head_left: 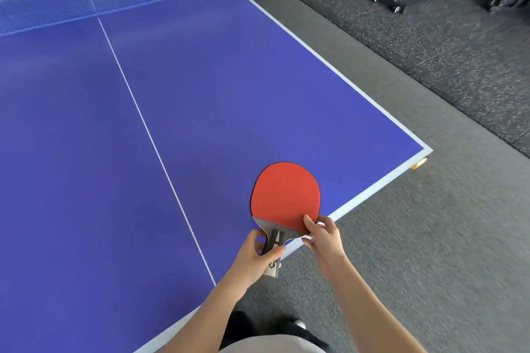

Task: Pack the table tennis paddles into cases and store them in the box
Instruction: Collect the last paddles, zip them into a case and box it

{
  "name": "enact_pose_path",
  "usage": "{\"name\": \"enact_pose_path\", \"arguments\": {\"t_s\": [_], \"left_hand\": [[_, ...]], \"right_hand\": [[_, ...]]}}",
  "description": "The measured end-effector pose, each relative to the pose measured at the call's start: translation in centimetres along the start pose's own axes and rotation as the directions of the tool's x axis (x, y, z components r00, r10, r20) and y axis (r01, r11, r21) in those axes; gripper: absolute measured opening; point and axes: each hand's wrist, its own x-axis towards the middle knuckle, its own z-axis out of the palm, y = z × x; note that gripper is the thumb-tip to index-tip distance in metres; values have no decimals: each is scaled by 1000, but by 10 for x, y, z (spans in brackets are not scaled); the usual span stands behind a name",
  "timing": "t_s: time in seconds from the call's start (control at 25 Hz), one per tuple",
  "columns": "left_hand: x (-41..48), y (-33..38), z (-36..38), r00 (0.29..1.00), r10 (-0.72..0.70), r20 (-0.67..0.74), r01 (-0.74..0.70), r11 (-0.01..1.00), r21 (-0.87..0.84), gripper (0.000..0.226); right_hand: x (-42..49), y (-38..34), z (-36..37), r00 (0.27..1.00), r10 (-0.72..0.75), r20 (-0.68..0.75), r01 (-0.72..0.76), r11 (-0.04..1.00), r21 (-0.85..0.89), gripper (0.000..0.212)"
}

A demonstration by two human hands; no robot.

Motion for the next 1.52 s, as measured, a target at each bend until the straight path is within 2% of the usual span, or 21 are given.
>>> {"name": "enact_pose_path", "arguments": {"t_s": [0.12,0.28,0.4,0.6,0.76,0.84,0.88,1.08,1.2,1.52], "left_hand": [[4,14,71,997,7,80,-10,999,34,43],[17,29,149,982,14,187,-37,992,123,61],[25,44,196,963,8,271,-59,981,183,52],[52,63,252,931,-32,364,-65,966,251,47],[95,87,294,906,-51,419,-66,964,259,56],[122,108,315,896,-51,442,-70,965,254,71],[138,121,327,896,-63,439,-61,963,263,79],[212,182,376,894,-51,445,-58,972,228,75],[245,210,398,890,-37,455,-77,970,229,69],[325,269,487,906,-69,417,-21,978,208,54]], "right_hand": [[4,-15,-73,996,-37,-75,41,998,48,21],[6,-31,-157,982,-58,-177,83,987,134,29],[8,-38,-207,966,-62,-252,114,974,197,30],[24,-50,-258,942,-43,-332,137,954,265,30],[61,-77,-291,923,-33,-383,145,952,269,29],[87,-100,-308,914,-34,-404,153,952,265,30],[103,-115,-317,909,-34,-416,154,954,258,31],[174,-191,-350,906,-46,-421,159,958,237,32],[207,-223,-363,909,-59,-413,172,955,243,29],[307,-291,-432,921,-45,-387,150,958,245,27]]}}
